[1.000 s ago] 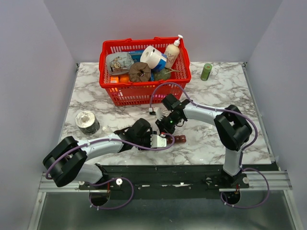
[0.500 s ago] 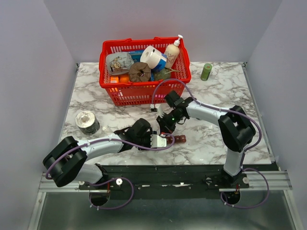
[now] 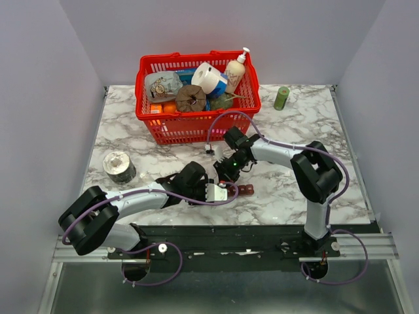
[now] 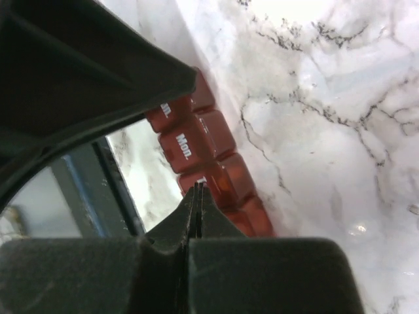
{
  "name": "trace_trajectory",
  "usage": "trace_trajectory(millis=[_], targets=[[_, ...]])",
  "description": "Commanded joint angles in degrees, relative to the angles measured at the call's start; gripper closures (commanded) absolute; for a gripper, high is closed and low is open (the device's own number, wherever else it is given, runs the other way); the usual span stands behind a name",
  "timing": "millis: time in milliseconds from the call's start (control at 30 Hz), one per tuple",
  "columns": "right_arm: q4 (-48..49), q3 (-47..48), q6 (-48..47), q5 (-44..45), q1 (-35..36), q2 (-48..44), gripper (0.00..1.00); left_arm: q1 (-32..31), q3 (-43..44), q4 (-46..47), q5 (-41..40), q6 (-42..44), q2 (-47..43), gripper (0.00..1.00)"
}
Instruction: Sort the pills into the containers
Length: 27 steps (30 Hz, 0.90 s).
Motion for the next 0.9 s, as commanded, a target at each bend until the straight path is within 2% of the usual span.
trace_trajectory(millis=[0,133,267,500,633,867], targets=[[-0.07,0.06,0.73,9.97,-0.07,3.30,1.00,-0.29,-0.04,-0.07,0.59,0.11,0.22,0.61],[-0.50,0.59,0.39,7.43,-0.07,1.73,1.00,-0.29,0.05,-0.24,0.50,0.11,0.31,0.61],[-1.03,1.21,-2.07,-3.97,-0.07,-2.57,0.99,-0.29,0.05,-0.24,0.42,0.11,0.31,0.61],[-0.86,0.06,-3.39,-8.13,-0.16,-6.54,0.99,-0.29,0.14,-0.42,0.33,-0.06,0.57,0.61],[-0.42,-0.81,-2.00,-5.86,-0.24,-4.27,0.99,-0.29,0.14,-0.42,0.33,-0.06,0.57,0.61],[-2.17,1.19,0.91,4.42,0.02,4.95,1.00,-0.29,0.14,-0.42,0.33,-0.07,0.48,0.61]])
